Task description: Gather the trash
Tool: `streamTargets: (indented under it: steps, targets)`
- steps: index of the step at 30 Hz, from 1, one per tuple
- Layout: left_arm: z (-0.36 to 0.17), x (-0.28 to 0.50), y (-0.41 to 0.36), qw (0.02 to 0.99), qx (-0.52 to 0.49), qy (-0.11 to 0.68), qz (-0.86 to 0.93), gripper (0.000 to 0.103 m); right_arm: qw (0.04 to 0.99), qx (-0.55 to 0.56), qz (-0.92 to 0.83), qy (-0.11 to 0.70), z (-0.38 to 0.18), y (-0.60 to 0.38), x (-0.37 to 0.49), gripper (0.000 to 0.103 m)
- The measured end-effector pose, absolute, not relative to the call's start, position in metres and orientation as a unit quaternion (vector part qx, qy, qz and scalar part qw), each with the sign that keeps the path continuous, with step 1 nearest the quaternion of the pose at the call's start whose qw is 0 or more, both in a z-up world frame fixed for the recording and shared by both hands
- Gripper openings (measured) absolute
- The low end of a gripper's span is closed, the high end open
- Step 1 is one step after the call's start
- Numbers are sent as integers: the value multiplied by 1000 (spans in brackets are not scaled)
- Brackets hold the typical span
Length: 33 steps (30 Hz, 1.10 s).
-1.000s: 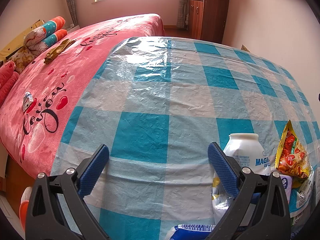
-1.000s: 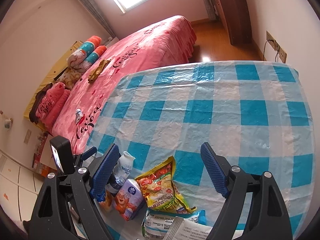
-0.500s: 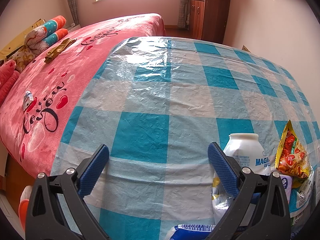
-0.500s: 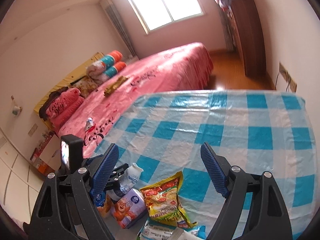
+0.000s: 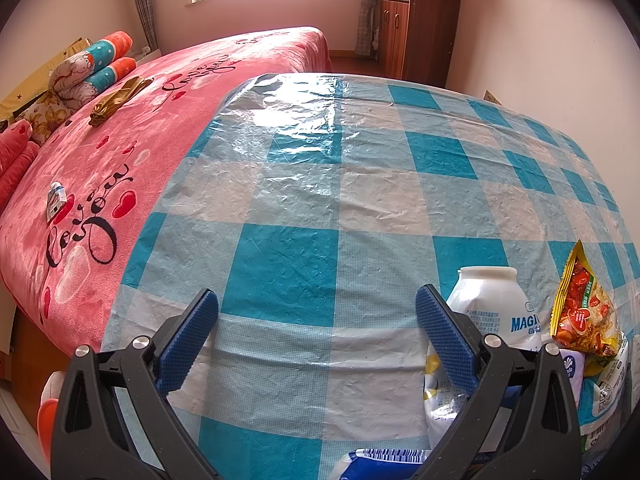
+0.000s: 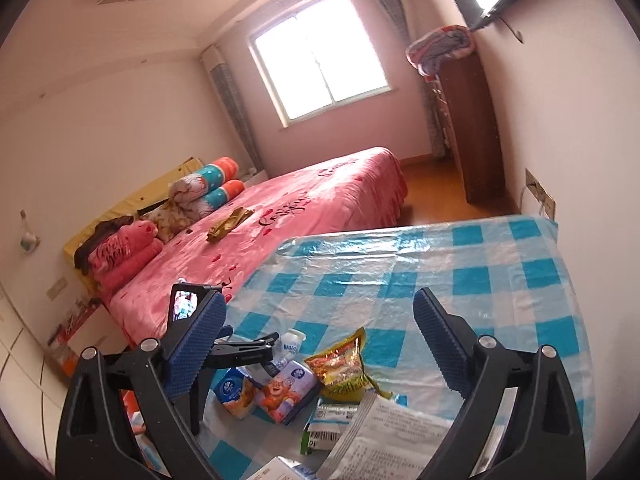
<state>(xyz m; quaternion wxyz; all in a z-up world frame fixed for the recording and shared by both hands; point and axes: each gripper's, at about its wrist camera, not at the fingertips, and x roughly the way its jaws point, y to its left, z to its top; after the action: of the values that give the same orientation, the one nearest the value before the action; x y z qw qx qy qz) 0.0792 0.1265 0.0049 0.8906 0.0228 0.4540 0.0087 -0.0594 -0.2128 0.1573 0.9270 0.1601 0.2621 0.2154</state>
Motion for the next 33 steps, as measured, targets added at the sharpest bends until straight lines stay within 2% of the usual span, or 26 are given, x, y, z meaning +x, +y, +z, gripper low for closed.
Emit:
streamTargets:
  steps: [16, 33]
  targets:
    - [5, 80, 127, 891, 23, 454, 9, 99, 929, 115, 185, 299, 144, -202, -66, 94]
    - [5, 80, 127, 890, 23, 454, 9, 99, 923, 115, 174, 324, 129, -198, -58, 94]
